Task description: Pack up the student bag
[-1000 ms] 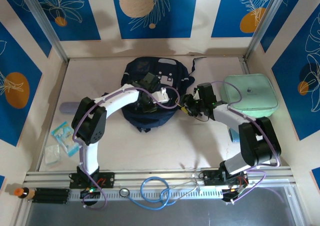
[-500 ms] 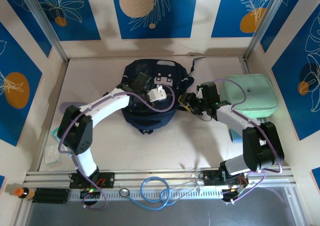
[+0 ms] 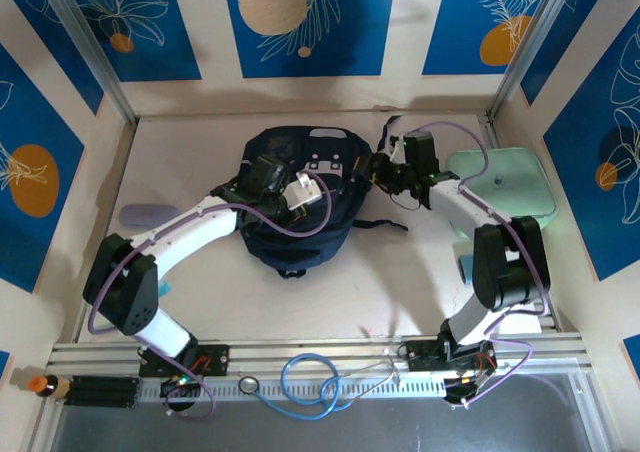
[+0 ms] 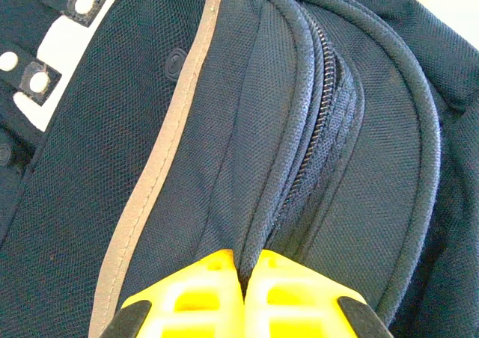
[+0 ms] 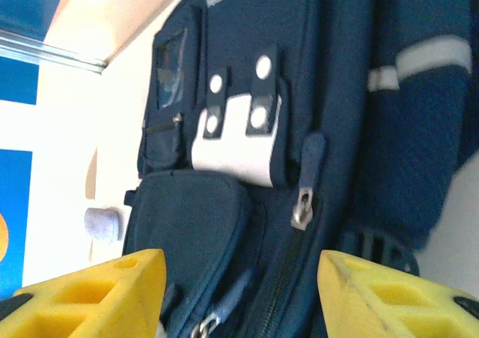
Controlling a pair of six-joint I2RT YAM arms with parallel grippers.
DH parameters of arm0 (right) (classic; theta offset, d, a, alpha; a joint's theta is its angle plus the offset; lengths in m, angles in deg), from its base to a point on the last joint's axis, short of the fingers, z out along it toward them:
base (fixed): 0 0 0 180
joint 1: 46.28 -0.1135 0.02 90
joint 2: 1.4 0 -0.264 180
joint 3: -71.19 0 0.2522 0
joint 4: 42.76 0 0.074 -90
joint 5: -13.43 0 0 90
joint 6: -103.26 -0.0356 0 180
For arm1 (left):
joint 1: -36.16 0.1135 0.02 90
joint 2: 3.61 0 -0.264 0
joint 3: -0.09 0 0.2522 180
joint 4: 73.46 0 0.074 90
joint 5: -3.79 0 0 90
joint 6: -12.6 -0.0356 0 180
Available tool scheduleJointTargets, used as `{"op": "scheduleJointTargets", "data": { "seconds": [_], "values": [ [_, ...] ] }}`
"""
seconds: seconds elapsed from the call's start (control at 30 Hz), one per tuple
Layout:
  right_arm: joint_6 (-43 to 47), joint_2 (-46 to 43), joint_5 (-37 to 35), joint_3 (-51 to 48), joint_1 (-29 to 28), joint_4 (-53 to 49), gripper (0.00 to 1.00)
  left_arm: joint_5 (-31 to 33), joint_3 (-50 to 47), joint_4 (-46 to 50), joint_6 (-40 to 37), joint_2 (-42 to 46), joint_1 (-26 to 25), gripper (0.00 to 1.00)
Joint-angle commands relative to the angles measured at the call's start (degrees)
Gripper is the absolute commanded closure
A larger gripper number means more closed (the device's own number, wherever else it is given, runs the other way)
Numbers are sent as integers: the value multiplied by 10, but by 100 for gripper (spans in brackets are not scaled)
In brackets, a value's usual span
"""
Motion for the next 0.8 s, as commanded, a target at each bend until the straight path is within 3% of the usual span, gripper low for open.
{"op": "scheduleJointTargets", "data": {
  "seconds": [0.0,0.23,0.4,0.63,0.77],
  "values": [
    [48,58,50,44,13,-14,46,-48,5,-50,20,40,8,97],
    [90,165,112,159,29,-40,56,-110,22,-26,18,25,8,95],
    [111,223,116,221,29,-81,56,-103,25,-12,9,21,8,95],
    [151,247,176,229,21,-106,58,-87,12,-24,12,21,8,95],
    [176,236,188,209,11,-118,66,-76,9,-34,14,16,9,96]
  ]
}}
